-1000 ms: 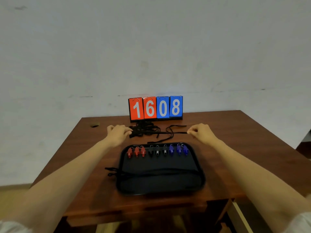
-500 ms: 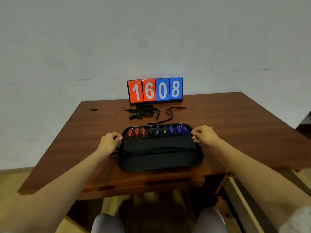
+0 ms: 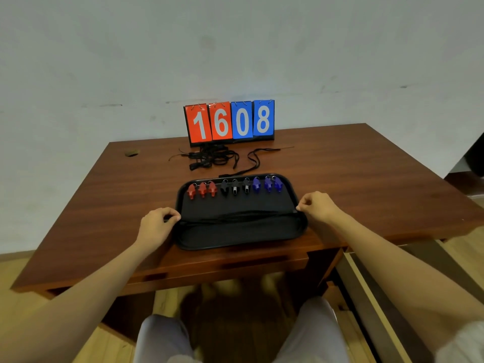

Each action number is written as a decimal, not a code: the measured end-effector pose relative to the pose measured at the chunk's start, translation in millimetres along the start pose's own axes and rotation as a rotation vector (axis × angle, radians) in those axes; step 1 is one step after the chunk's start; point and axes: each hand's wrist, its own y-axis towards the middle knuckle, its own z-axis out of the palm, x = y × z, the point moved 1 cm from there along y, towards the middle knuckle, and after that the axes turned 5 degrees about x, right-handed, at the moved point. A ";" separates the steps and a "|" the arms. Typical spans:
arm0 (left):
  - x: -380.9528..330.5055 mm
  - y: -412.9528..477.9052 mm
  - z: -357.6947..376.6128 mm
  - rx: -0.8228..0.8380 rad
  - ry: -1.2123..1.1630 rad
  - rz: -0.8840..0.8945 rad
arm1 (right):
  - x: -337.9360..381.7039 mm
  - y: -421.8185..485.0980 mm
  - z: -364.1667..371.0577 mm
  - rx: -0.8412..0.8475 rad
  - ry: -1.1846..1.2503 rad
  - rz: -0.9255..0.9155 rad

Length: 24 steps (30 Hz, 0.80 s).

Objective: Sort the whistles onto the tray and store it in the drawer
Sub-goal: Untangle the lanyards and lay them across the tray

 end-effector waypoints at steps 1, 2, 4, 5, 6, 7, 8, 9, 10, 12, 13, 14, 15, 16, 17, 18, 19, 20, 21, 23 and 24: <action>1.7 -0.4 0.0 -0.027 0.045 -0.004 | -2.1 -0.3 1.9 0.005 -0.003 -0.005; 2.5 -1.1 -0.1 -0.046 0.095 -0.010 | -3.4 -1.1 3.9 0.003 -0.010 -0.007; 1.9 -3.1 1.4 -0.064 0.172 -0.005 | -4.4 -2.5 6.8 -0.012 -0.044 -0.003; 0.4 -4.6 2.4 -0.069 0.194 0.002 | -4.4 -2.7 7.7 -0.019 -0.070 -0.001; -1.3 -6.1 3.4 -0.074 0.209 0.009 | -4.4 -2.7 8.5 -0.024 -0.100 -0.001; -2.1 -7.3 4.2 -0.080 0.216 0.018 | -4.4 -2.8 9.1 -0.030 -0.125 0.000; -2.6 -8.2 4.9 -0.085 0.221 0.024 | -4.2 -3.5 9.3 -0.037 -0.144 -0.002; -2.6 -8.8 5.4 -0.086 0.224 0.029 | -4.1 -3.7 9.5 -0.046 -0.156 -0.005; -2.4 -9.4 5.9 -0.085 0.233 0.033 | -4.3 -4.1 9.8 -0.059 -0.165 -0.013; -2.4 -10.4 6.3 -0.084 0.254 0.037 | -4.3 -5.2 10.3 -0.088 -0.169 -0.035; -2.3 -11.1 6.5 -0.089 0.260 0.039 | -4.1 -5.9 10.6 -0.096 -0.161 -0.043; -1.8 -11.5 6.8 -0.094 0.262 0.038 | -4.1 -6.4 11.2 -0.100 -0.156 -0.048; -1.4 -11.9 6.8 -0.099 0.266 0.034 | -4.4 -6.5 12.1 -0.100 -0.158 -0.049; -0.6 -12.2 6.8 -0.103 0.273 0.030 | -4.8 -6.7 13.0 -0.100 -0.170 -0.050; 0.6 -12.8 7.1 -0.104 0.285 0.028 | -5.4 -6.7 13.8 -0.102 -0.185 -0.051; 1.8 -13.2 7.7 -0.102 0.298 0.030 | -5.9 -6.8 14.2 -0.106 -0.198 -0.055; 3.1 -13.7 8.5 -0.102 0.305 0.032 | -6.0 -6.9 14.3 -0.112 -0.209 -0.062; 4.2 -14.1 9.3 -0.107 0.307 0.031 | -6.2 -7.0 14.2 -0.120 -0.220 -0.072; 5.4 -14.2 9.8 -0.119 0.305 0.030 | -5.9 -7.0 14.0 -0.130 -0.234 -0.082; 6.5 -14.3 11.5 -0.146 0.309 0.050 | -4.5 -7.6 13.7 -0.140 -0.289 -0.099; 6.3 -14.4 12.3 -0.145 0.320 0.072 | -3.5 -7.7 14.0 -0.138 -0.325 -0.110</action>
